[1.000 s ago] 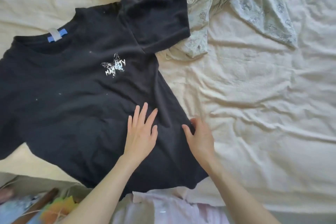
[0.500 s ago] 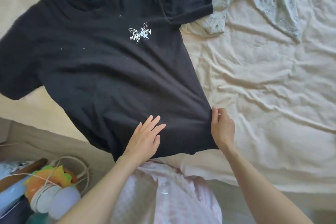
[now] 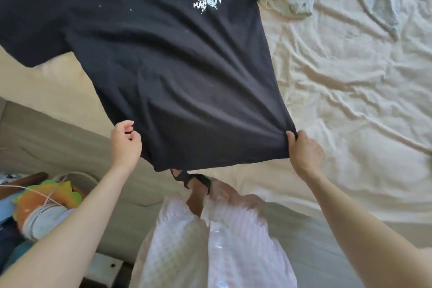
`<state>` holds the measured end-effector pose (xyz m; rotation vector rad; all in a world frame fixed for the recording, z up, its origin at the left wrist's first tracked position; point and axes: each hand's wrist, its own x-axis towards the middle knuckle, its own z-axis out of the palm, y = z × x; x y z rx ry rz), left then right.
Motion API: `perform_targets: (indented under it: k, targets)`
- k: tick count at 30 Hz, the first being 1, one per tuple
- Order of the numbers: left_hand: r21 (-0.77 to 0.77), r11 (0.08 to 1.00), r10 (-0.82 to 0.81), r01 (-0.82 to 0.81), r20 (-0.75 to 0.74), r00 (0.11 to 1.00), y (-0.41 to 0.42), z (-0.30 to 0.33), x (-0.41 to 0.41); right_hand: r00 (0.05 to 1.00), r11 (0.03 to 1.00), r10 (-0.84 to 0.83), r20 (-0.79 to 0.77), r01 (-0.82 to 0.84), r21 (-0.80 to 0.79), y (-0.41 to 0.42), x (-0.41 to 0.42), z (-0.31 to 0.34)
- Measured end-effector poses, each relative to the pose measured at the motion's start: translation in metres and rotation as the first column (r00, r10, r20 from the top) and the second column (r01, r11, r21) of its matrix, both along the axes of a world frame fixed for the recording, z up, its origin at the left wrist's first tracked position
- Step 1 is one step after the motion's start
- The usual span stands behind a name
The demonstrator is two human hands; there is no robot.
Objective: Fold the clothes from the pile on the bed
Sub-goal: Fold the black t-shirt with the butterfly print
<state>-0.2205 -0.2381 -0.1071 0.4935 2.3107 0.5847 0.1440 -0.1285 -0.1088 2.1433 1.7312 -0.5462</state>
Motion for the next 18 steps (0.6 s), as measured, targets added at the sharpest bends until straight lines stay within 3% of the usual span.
perform_targets:
  k: [5, 8, 11, 14, 18]
  targets:
    - [-0.086, 0.978, 0.198, -0.188, 0.133, 0.971, -0.008, -0.022, -0.024, 0.999, 0.994, -0.033, 0.003, 0.033, 0.106, -0.005, -0.032, 0.005]
    - [-0.047, 0.961, 0.275, -0.272, 0.236, 0.932, -0.012, -0.037, -0.029, 0.954, 0.931, 0.298, -0.037, -0.282, 0.231, -0.023, -0.065, 0.006]
    - [0.023, 0.933, 0.340, -0.358, 0.263, 0.903, -0.016, -0.052, -0.036, 0.804, 0.790, 0.588, -0.088, -0.547, 0.275, -0.042, -0.106, -0.002]
    - [0.029, 0.939, 0.331, -0.343, 0.199, 0.923, -0.028, -0.064, -0.044, 0.745, 0.752, 0.657, -0.114, -0.636, 0.174, -0.057, -0.145, -0.013]
    - [0.017, 0.969, 0.242, -0.246, 0.141, 0.960, -0.043, -0.069, -0.046, 0.758, 0.763, 0.646, -0.095, -0.644, 0.055, -0.073, -0.166, -0.023]
